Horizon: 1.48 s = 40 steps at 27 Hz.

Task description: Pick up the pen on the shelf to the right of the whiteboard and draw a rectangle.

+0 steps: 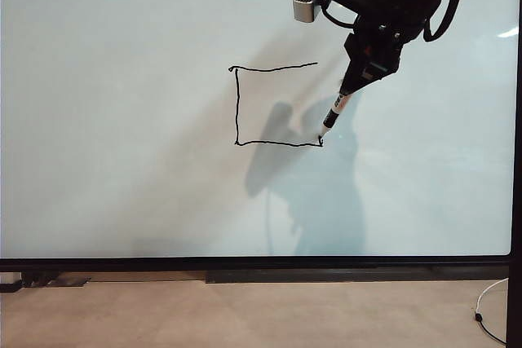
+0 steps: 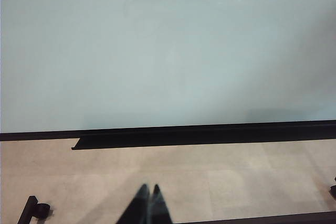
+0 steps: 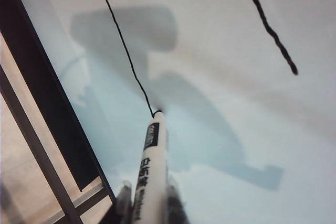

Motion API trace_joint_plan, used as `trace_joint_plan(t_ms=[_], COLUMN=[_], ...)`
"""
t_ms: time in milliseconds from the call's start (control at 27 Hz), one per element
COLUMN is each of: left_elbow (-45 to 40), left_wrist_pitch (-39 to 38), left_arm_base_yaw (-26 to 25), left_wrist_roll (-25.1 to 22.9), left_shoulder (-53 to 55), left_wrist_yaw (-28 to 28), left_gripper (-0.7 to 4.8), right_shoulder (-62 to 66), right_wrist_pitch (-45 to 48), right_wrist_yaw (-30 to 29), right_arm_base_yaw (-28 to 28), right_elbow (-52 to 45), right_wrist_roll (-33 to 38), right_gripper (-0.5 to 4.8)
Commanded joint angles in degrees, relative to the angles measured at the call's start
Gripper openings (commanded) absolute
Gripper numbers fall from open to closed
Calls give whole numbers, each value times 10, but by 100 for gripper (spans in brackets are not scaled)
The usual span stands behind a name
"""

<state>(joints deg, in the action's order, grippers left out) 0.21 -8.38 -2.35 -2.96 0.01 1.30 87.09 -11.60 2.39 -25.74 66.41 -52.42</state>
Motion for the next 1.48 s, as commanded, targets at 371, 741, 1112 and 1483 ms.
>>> trace_joint_plan(t_ms=[371,741,1112,1483], left_elbow=[2,2,2,2], left_wrist_pitch=[7,7,7,7], left_arm_base_yaw=[0,0,0,0], left_wrist_roll=[0,0,0,0], left_shoulder=[0,0,0,0], left_wrist_yaw=[0,0,0,0], left_gripper=[-5,-5,-5,-5], right_shoulder=[-34,-54,-69,-89], right_wrist_pitch=[24,33,46,58], right_wrist_yaw=[20,46,67,71], right_arm_base_yaw=[1,-20,-35,-38], right_elbow=[9,9,9,9], right_wrist_roll=[-3,-16,-21,-23], right_gripper=[-5,-5,-5,-6])
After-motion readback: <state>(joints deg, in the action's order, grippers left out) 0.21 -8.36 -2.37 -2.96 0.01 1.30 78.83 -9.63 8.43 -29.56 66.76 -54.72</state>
